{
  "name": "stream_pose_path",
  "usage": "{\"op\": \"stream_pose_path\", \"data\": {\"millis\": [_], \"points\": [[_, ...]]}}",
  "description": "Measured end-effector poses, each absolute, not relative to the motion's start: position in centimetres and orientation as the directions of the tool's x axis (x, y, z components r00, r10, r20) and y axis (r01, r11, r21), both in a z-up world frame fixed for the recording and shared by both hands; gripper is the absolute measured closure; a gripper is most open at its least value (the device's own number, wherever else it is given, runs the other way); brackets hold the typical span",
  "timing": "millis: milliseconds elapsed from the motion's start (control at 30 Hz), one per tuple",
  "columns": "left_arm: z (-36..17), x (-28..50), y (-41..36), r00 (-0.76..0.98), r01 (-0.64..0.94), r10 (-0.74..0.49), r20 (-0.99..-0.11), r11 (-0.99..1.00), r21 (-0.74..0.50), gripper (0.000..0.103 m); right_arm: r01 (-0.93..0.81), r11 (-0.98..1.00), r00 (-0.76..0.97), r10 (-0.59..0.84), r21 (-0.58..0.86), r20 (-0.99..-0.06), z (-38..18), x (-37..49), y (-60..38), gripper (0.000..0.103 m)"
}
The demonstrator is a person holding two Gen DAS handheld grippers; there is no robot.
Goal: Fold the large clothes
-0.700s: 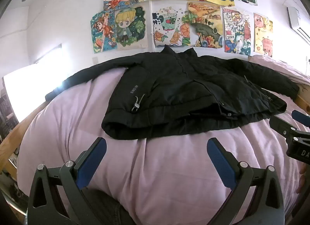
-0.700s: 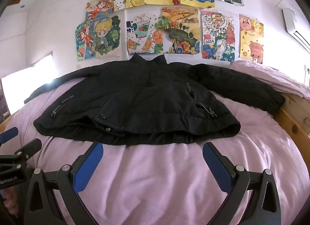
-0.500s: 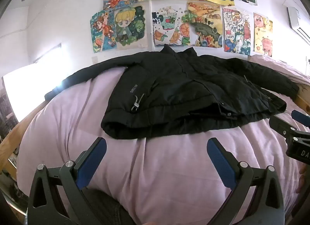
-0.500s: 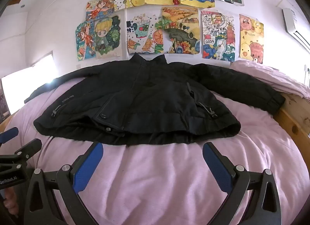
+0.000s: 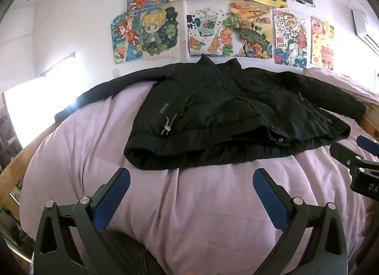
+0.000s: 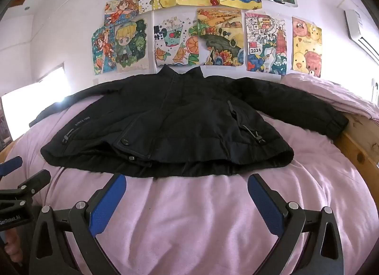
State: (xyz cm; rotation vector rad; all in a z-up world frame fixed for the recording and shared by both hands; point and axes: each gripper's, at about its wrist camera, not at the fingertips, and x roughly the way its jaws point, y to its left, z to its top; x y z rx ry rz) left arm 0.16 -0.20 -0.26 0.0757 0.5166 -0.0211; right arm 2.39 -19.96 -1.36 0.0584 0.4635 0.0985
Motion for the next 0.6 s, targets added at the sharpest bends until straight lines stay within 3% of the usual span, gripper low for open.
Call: {"op": "stream_pose_path", "data": {"millis": [600], "points": [[-0.31, 0.18, -0.14, 0.869, 0.041, -0.003, -0.495, 0.997, 0.065, 0.001, -0.081, 0.994, 0.889, 0.108, 0.079, -0.445, -1.46, 2.38, -19.94, 0.000]]}}
